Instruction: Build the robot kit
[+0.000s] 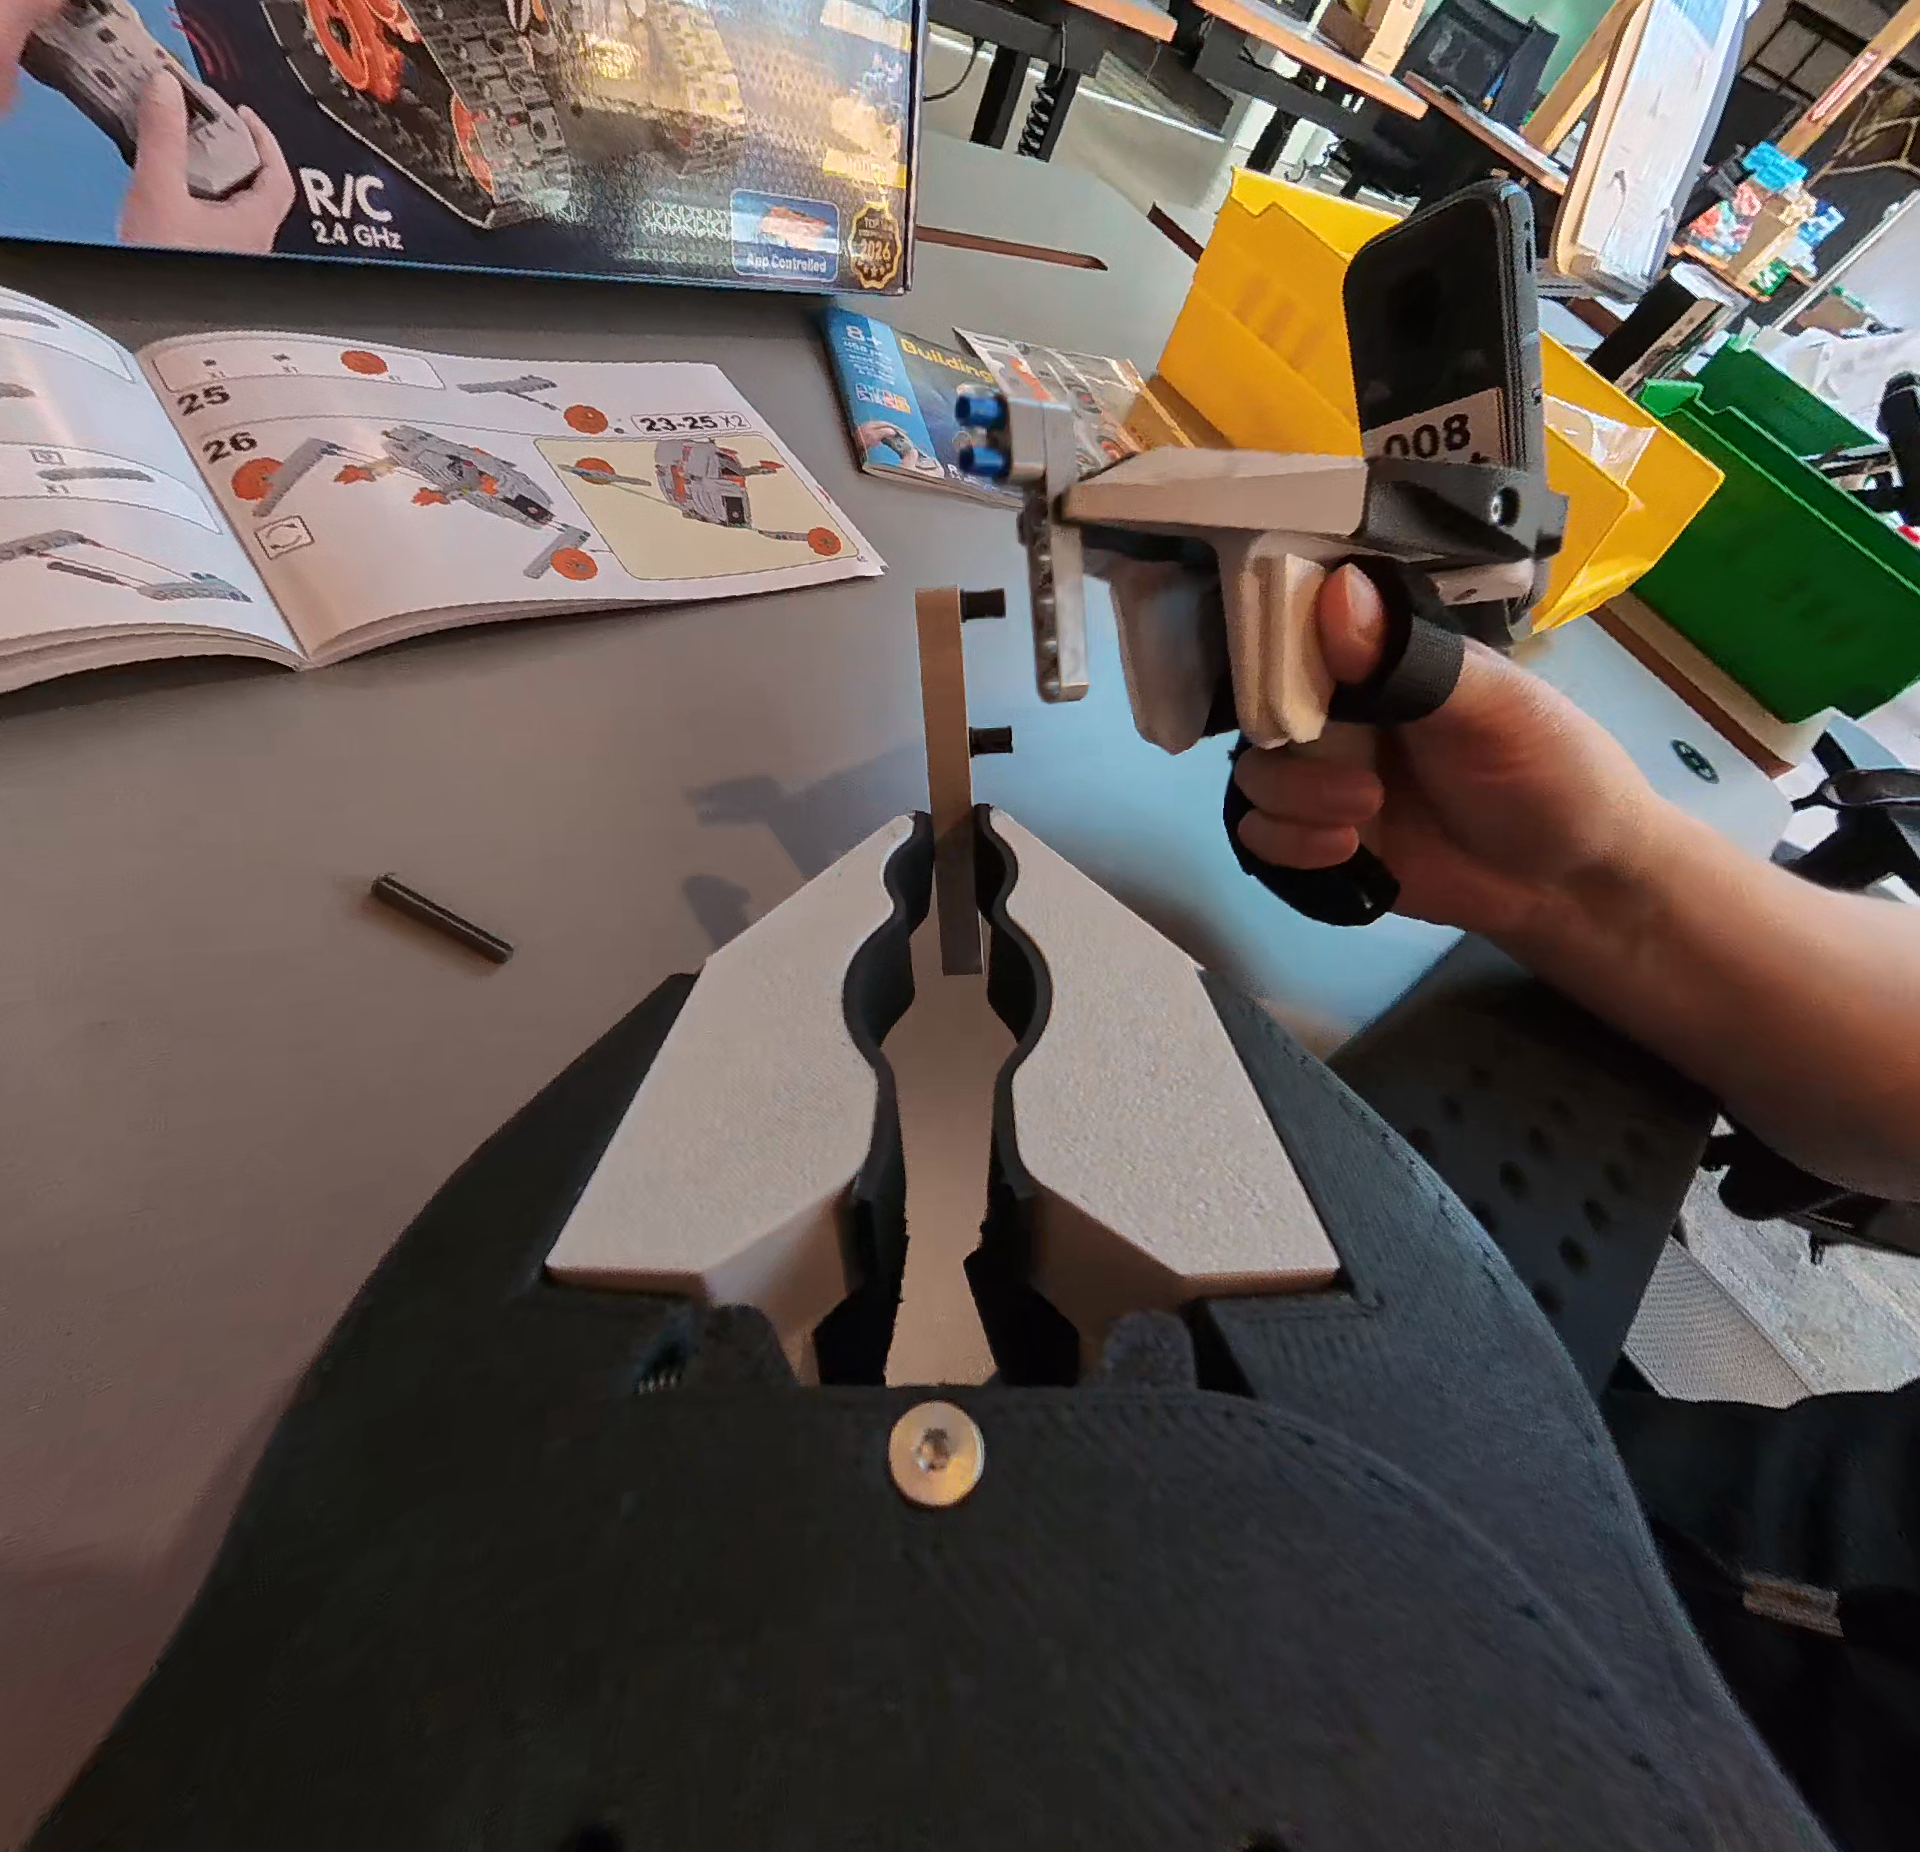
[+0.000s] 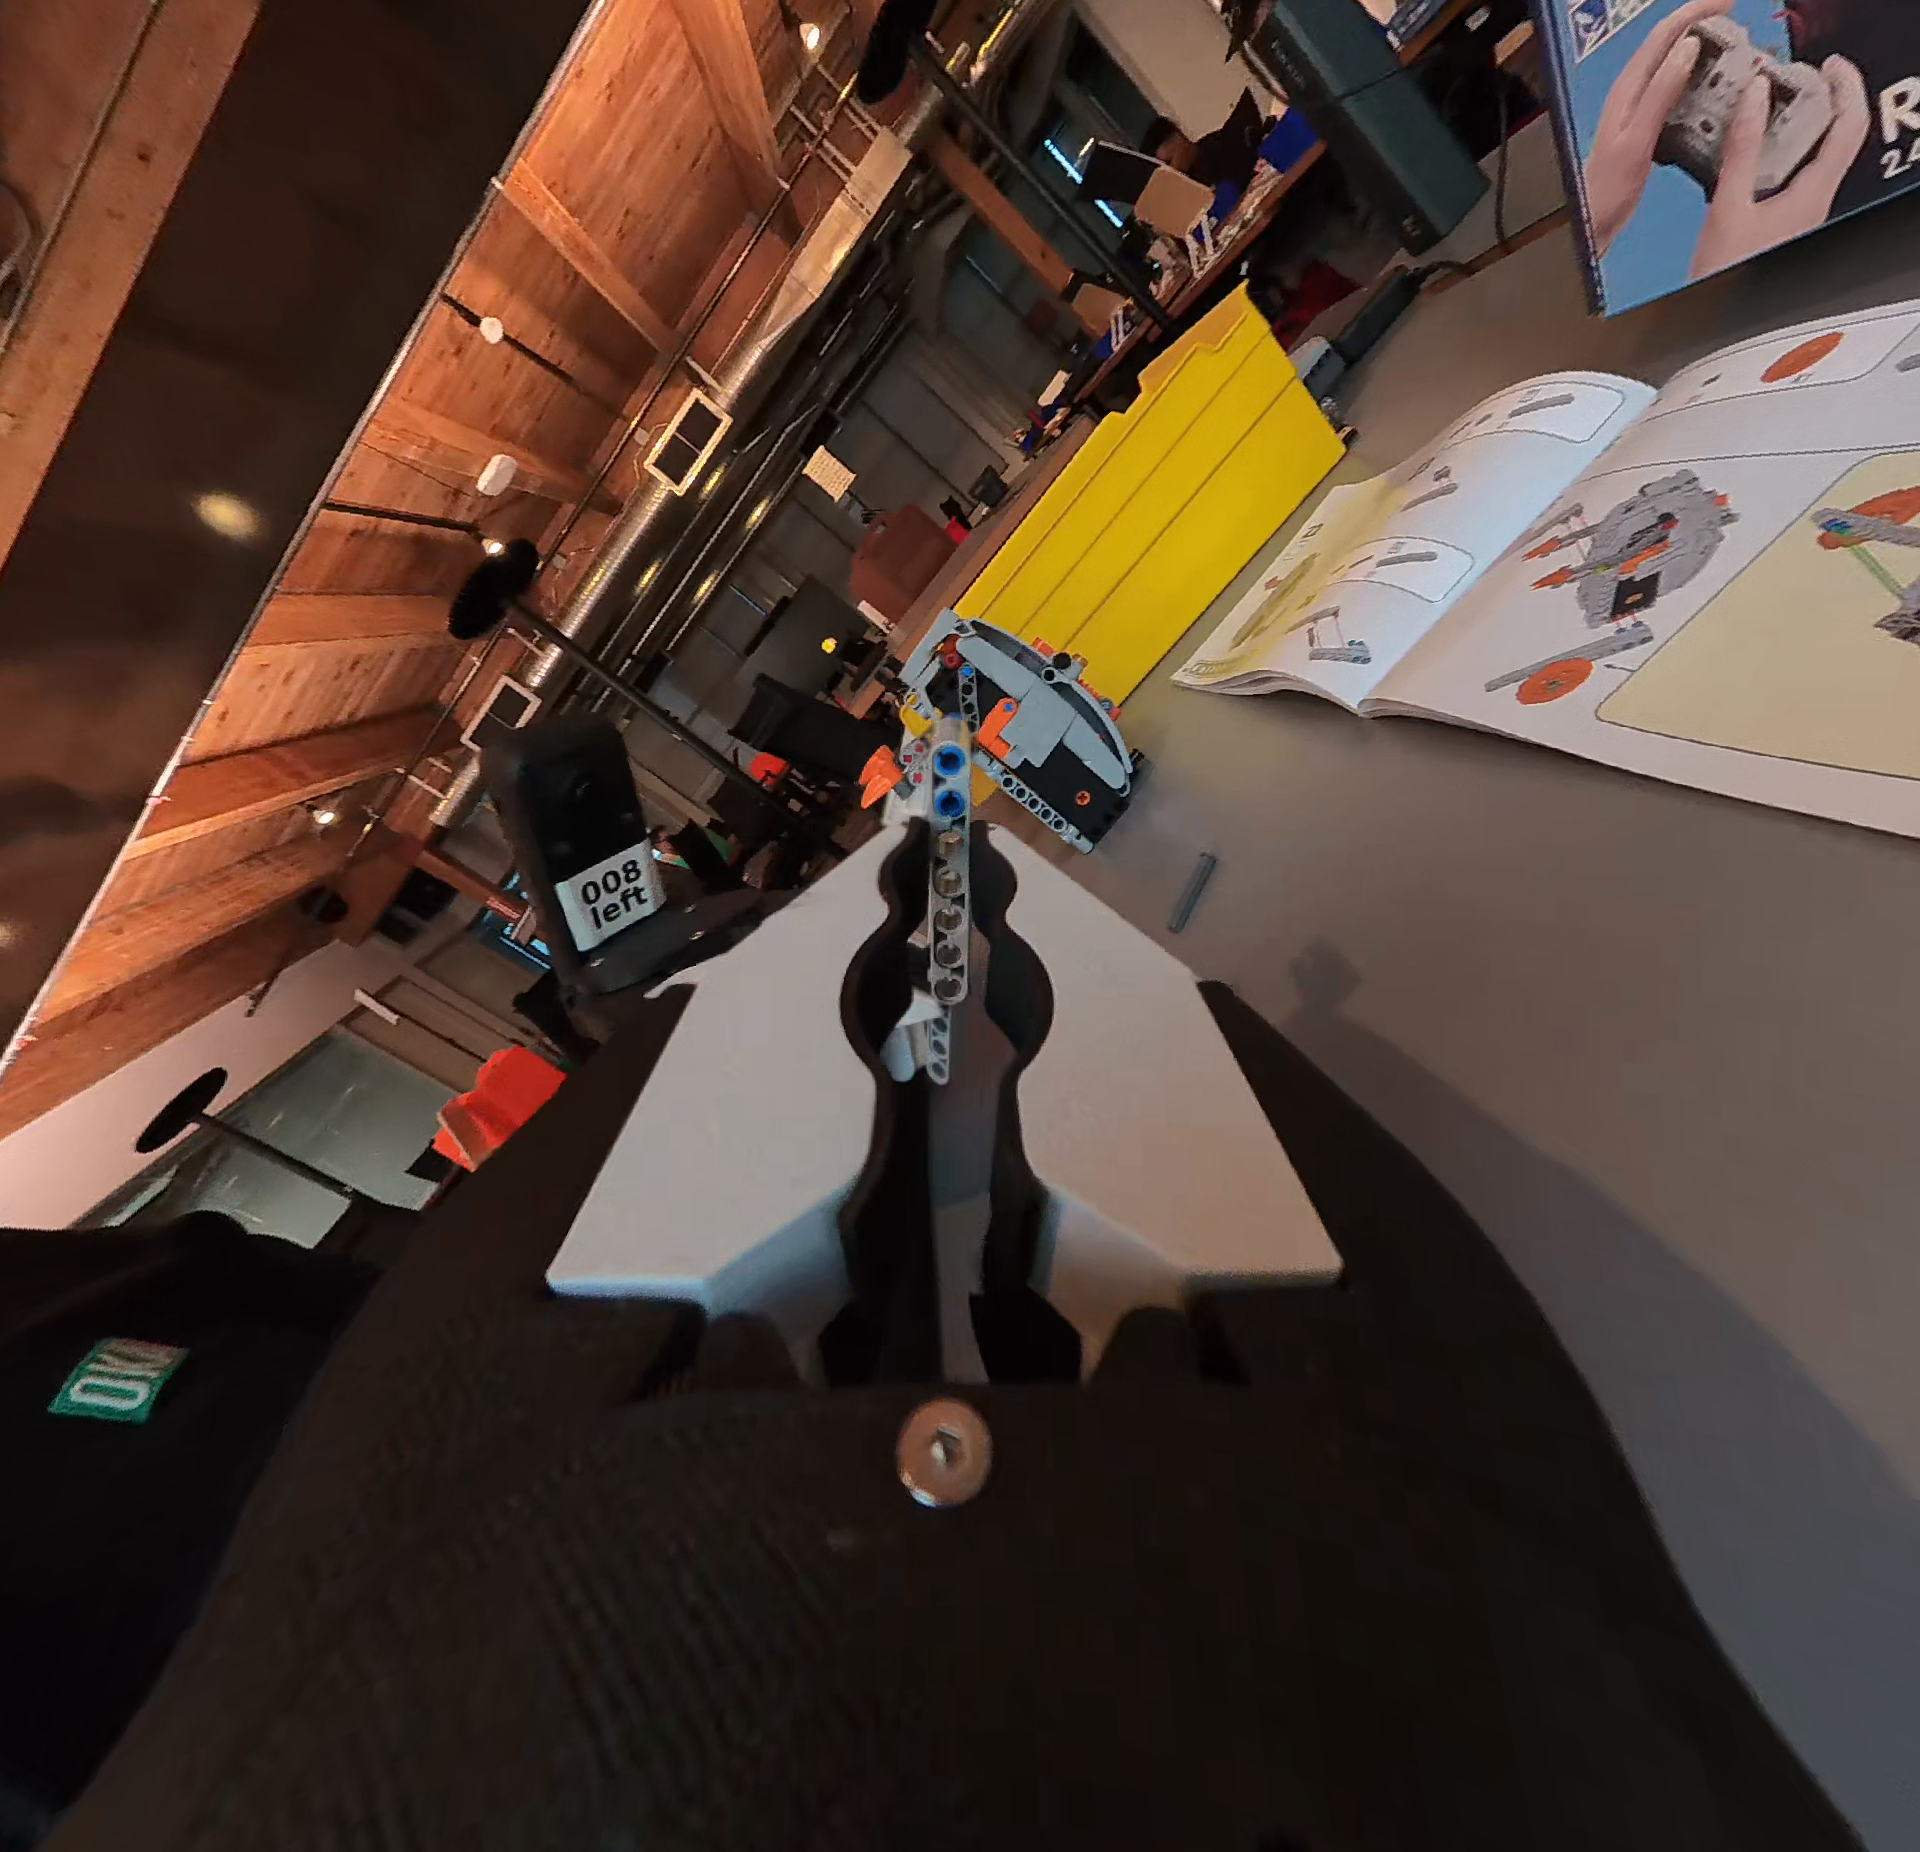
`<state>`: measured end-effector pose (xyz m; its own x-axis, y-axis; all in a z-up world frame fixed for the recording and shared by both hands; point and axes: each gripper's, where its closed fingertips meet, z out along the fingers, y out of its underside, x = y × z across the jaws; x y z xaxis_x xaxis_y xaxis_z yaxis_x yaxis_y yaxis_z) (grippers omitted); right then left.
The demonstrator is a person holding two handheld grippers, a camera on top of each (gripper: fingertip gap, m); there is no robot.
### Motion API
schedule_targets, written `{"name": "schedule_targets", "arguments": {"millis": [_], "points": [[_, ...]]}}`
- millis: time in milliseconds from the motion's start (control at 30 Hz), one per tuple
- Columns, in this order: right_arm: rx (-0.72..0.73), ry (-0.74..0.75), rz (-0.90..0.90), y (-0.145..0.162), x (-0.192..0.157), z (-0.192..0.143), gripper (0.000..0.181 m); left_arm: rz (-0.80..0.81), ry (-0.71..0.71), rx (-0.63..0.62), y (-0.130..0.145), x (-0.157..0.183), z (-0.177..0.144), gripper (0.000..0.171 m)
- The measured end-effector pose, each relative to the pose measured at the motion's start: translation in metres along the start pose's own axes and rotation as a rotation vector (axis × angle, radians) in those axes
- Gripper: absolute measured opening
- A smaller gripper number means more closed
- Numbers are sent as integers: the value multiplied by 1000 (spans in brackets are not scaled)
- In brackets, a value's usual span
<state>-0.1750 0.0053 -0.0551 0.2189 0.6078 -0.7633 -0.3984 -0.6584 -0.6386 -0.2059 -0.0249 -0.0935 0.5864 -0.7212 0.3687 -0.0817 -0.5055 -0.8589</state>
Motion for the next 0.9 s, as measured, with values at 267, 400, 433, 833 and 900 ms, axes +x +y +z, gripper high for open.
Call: {"name": "schedule_targets", "arguments": {"millis": [267,400,433,833,900], "points": [[-17,33,-7,7,6,11,5,-23,-18,-8,0,0,8,6],[-25,51,-14,8,11,10,5,-13,-42,-5,-2,-3,11,6],[-24,48,-5,9,12,10,5,-6,-53,-3,-3,-4,11,6],[-27,66,16,13,17,12,5,138,-186,-42,1,-11,17,6],[-32,75,21,14,18,12,5,194,-227,-66,3,-13,17,6]]}}
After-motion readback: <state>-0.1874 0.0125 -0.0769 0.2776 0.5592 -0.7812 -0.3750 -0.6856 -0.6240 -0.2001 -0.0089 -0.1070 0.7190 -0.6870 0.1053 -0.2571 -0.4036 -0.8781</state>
